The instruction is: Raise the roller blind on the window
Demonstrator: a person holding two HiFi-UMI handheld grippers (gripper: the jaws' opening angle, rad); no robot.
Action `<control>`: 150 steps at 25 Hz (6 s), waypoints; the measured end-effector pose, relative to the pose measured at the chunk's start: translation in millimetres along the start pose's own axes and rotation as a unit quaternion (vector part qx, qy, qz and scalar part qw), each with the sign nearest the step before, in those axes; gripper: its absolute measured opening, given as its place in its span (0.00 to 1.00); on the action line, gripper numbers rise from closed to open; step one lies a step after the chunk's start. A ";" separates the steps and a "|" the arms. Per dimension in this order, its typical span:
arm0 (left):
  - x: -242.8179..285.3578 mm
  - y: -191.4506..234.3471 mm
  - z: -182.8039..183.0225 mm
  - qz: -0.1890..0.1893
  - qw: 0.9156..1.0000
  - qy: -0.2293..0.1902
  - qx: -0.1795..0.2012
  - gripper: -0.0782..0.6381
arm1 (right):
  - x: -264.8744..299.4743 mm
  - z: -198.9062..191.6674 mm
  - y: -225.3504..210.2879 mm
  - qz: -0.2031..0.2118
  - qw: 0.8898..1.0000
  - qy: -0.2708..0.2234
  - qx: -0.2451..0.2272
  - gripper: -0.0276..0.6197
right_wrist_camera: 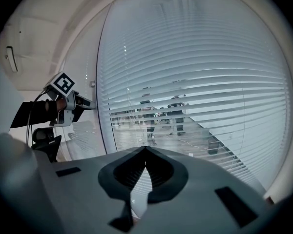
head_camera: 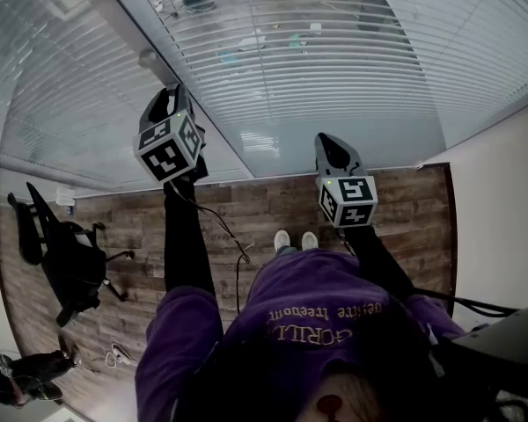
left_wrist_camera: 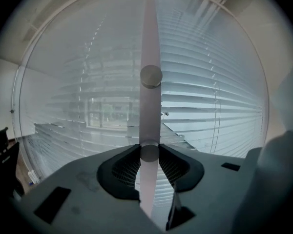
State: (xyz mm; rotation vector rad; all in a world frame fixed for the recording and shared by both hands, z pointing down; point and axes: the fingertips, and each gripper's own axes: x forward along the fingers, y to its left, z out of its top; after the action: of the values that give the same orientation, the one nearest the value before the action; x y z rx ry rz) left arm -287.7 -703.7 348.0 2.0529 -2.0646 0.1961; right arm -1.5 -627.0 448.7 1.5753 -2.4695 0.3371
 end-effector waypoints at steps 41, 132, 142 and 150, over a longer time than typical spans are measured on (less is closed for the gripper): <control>1.7 1.2 -5.5 -0.029 0.994 -0.002 -0.107 0.28 | 6.1 -1.8 4.4 -0.001 1.000 0.006 -0.003 0.04; -5.6 -7.2 -1.6 0.047 0.971 -0.026 0.231 0.28 | -1.0 -2.6 -0.3 -0.008 1.000 0.009 -0.019 0.04; -7.6 -10.0 -2.5 0.050 0.958 -0.015 0.283 0.28 | -1.3 -1.1 -1.4 -0.007 1.000 0.006 -0.015 0.04; -6.4 -11.5 -3.9 0.056 0.943 -0.014 0.327 0.28 | -0.7 1.7 -6.1 -0.014 1.000 0.006 -0.020 0.04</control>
State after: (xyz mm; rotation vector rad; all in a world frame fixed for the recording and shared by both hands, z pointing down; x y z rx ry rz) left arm -276.0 -696.7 349.5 2.2673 -2.3540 0.9967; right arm 4.2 -629.4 447.4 1.5860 -2.4272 0.2891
